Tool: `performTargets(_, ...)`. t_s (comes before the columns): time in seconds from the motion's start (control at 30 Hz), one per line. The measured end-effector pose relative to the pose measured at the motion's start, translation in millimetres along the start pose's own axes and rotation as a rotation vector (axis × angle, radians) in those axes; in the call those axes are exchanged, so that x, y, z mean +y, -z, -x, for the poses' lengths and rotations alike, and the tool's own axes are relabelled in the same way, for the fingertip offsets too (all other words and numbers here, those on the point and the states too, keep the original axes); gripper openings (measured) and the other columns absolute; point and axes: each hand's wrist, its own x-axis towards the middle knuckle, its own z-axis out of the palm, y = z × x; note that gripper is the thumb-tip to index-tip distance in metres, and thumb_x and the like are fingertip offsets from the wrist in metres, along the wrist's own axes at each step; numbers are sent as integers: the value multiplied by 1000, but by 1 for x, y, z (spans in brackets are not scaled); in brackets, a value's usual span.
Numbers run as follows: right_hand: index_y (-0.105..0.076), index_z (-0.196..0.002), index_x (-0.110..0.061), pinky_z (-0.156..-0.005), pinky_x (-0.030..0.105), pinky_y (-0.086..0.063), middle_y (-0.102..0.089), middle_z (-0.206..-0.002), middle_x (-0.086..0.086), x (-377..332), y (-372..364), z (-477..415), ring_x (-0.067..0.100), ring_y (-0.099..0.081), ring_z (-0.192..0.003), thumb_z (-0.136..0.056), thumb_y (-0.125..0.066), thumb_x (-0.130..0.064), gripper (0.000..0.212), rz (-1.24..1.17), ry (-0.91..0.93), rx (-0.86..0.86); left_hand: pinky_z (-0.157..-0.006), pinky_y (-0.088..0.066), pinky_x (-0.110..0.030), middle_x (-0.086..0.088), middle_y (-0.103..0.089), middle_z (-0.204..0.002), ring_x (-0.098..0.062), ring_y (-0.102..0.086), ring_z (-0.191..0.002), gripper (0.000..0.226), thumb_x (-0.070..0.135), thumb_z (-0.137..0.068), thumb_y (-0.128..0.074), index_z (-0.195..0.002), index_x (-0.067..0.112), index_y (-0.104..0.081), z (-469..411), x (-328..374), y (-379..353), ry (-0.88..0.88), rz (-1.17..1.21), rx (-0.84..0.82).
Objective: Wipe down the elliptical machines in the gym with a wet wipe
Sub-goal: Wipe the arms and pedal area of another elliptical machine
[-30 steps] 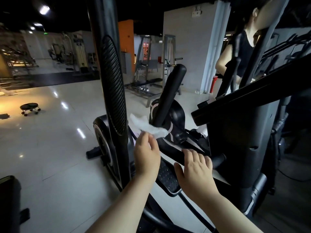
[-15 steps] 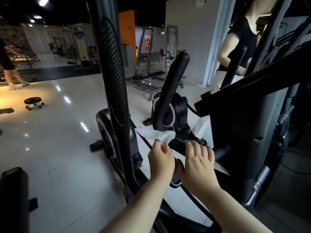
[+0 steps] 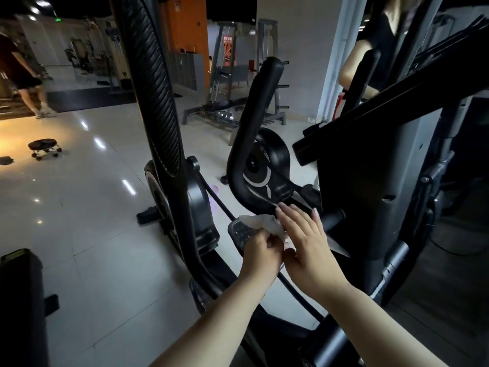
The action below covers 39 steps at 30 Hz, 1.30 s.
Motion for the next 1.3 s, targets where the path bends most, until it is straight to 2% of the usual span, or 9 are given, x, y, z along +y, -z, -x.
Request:
performTargets(0.13, -64, -126, -29, -127, 33, 4, -40, -158, -7, -3, -7, 20, 10, -18, -154, -90, -59, -12, 41, -274, -8, 88, -71, -42, -20, -6, -49, -79, -13, -49, -74, 15, 6, -96, -47, -84, 11, -56, 9, -9, -5, -107, -32, 26)
performTargets(0.23, -70, -101, -17, -122, 30, -24, -58, -139, -3, -3, -16, 37, 10, -43, -141, -96, -59, -15, 12, -241, -26, 312, -56, -39, -11, 12, -48, -60, 0, -45, -54, 39, 1, -101, -51, -67, 20, -49, 29, -19, -6, -19, 60, -31)
performTargets(0.4, -61, -103, -30, -87, 33, -54, -69, -100, -17, -19, -13, 60, 4, -66, -98, -99, -53, -41, 14, -518, -437, 284, -90, -57, -35, 5, -77, -96, -15, -72, -98, 14, 18, -94, -69, -97, 31, -72, 51, -40, -1, 0, 149, -82)
performTargets(0.57, -67, -99, -23, -78, 16, -45, -67, -95, -10, -21, -13, 71, 1, -62, -92, -94, -69, -32, 11, -433, -437, 66, -69, -49, -23, 11, -66, -73, -9, -61, -73, 21, 52, -72, -71, -82, 34, -66, 67, -53, 0, 5, 86, 32)
performTargets(0.7, -64, -86, -17, -63, 22, -47, -66, -69, -5, -12, -14, 80, 2, -58, -62, -98, -65, -28, 16, -602, -618, 122, -72, -52, -30, 2, -72, -84, -16, -66, -81, 11, 19, -90, -75, -99, 24, -70, 84, -64, 7, 151, 227, 64)
performTargets(0.93, -62, -95, -7, -69, 26, -52, -68, -71, -7, -16, -12, 101, 6, -63, -68, -104, -55, -21, 18, -1004, -804, 155, -69, -52, -32, -15, -65, -84, -24, -63, -74, 46, 4, -56, -53, -101, 7, -64, 106, -75, 21, 278, 640, 25)
performTargets(1.07, -61, -100, -10, -70, 44, -58, -68, -71, 3, -20, -7, 113, 20, -66, -67, -107, -51, -26, 21, -1085, -883, 35, -64, -48, -35, -20, -69, -112, -32, -65, -93, 42, 29, -94, -54, -126, 4, -66, 126, -73, 27, 345, 586, -138)
performTargets(1.17, -63, -97, -11, -65, 43, -59, -69, -72, 4, -22, -8, 125, 17, -66, -68, -105, -55, -25, 18, -921, -731, -101, -71, -58, -38, -17, -73, -109, -29, -70, -96, 43, 37, -94, -66, -123, 5, -70, 141, -78, 25, 325, 406, -287)
performTargets(1.3, -68, -100, -13, -74, 35, -58, -76, -85, 3, -22, -7, 139, 17, -72, -80, -95, -68, -32, 19, -954, -737, -78, -88, -58, -37, -14, -76, -109, -27, -73, -102, 28, 25, -93, -68, -112, 6, -72, 157, -82, 18, 353, 401, -104)
